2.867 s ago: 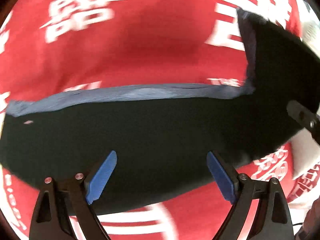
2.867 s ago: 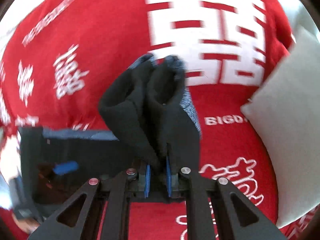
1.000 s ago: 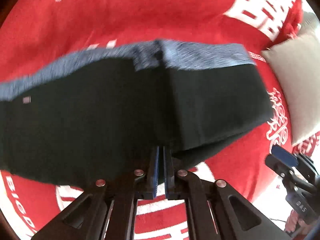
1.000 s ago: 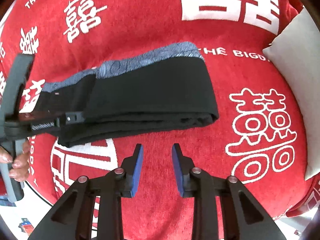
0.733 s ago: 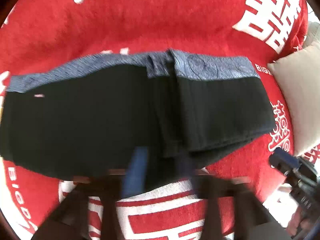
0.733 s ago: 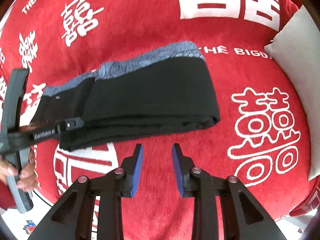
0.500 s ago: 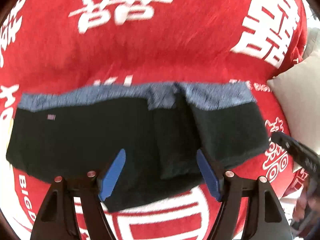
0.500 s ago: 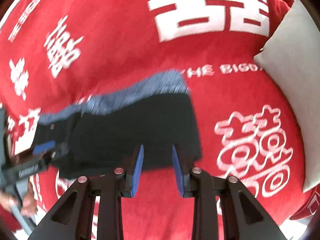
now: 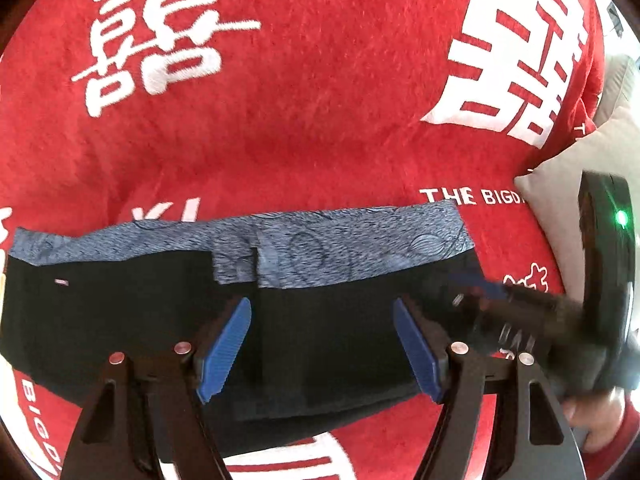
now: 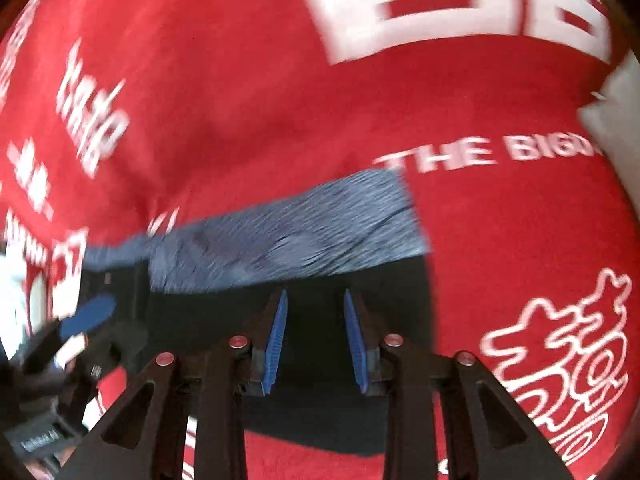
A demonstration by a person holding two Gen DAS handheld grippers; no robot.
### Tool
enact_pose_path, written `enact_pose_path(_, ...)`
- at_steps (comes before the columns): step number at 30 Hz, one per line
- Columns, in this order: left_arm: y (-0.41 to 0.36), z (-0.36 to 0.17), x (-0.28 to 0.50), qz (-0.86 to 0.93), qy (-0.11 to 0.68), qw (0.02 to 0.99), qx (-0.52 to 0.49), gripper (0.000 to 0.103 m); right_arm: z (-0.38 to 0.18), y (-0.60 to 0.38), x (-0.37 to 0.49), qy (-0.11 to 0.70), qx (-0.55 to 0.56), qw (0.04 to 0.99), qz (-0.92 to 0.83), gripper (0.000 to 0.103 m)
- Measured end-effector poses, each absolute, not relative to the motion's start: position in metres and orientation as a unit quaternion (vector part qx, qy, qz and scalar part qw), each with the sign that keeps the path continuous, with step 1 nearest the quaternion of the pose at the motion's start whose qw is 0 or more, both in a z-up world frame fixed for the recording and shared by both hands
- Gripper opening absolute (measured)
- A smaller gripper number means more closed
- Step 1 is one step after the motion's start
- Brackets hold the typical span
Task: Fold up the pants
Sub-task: 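Open the right tool and press the folded layer flat with both tools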
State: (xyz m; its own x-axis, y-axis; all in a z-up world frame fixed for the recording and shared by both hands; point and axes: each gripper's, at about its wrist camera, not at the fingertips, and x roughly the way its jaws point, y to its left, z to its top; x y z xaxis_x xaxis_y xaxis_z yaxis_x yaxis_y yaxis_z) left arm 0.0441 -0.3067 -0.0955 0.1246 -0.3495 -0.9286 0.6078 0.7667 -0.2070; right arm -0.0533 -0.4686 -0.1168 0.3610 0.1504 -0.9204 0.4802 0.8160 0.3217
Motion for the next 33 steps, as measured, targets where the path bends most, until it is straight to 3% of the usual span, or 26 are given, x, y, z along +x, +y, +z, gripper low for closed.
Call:
enact_pose_path(7,-0.336,-0.114,0.046,-0.325,0.582,0.734,0.129,0.074,-0.092,-0.499,-0.076,0.512,0.297,0.792,-0.150,0.033)
enact_pose_path(14,-0.312,-0.159,0.047,-0.279,0.619,0.720,0.145,0.075,-0.118,-0.494,-0.085,0.557,0.273,0.769,-0.155,0.035)
enact_pose_path(20,-0.305,-0.155,0.038,-0.274,0.612,0.726,0.152,0.075,-0.118,-0.473,-0.076,0.573,0.201,0.775,-0.174,0.035)
enact_pose_path(21,-0.304,-0.152,0.038,-0.264,0.618,0.726,0.147,0.077,-0.116,-0.474,-0.077,0.576,0.198,0.775,-0.170,0.035)
enact_pose_path(22,-0.304,-0.150,0.037,-0.257,0.620,0.727,0.148,0.088,-0.114,-0.475,-0.078,0.578,0.196,0.775,-0.167,0.035)
enact_pose_path(23,-0.301,-0.147,0.037,-0.245,0.621,0.729,0.149,0.092,-0.112,-0.476,-0.079,0.581,0.193,0.774,-0.162,0.036)
enact_pose_path(25,-0.297,-0.139,0.034,-0.234,0.618,0.736,0.148,0.093,-0.107,-0.477,-0.081,0.586,0.189,0.773,-0.154,0.036)
enact_pose_path(28,-0.293,-0.131,0.029,-0.218,0.615,0.741,0.157,0.093,-0.099,-0.477,-0.086,0.590,0.187,0.772,-0.146,0.044)
enact_pose_path(30,-0.286,-0.128,0.026,-0.208,0.617,0.742,0.159,0.093,-0.094,-0.476,-0.091,0.593,0.192,0.770,-0.139,0.058)
enact_pose_path(33,-0.284,-0.122,0.019,-0.187,0.618,0.746,0.162,0.093,-0.087,-0.470,-0.100,0.599,0.191,0.767,-0.126,0.067)
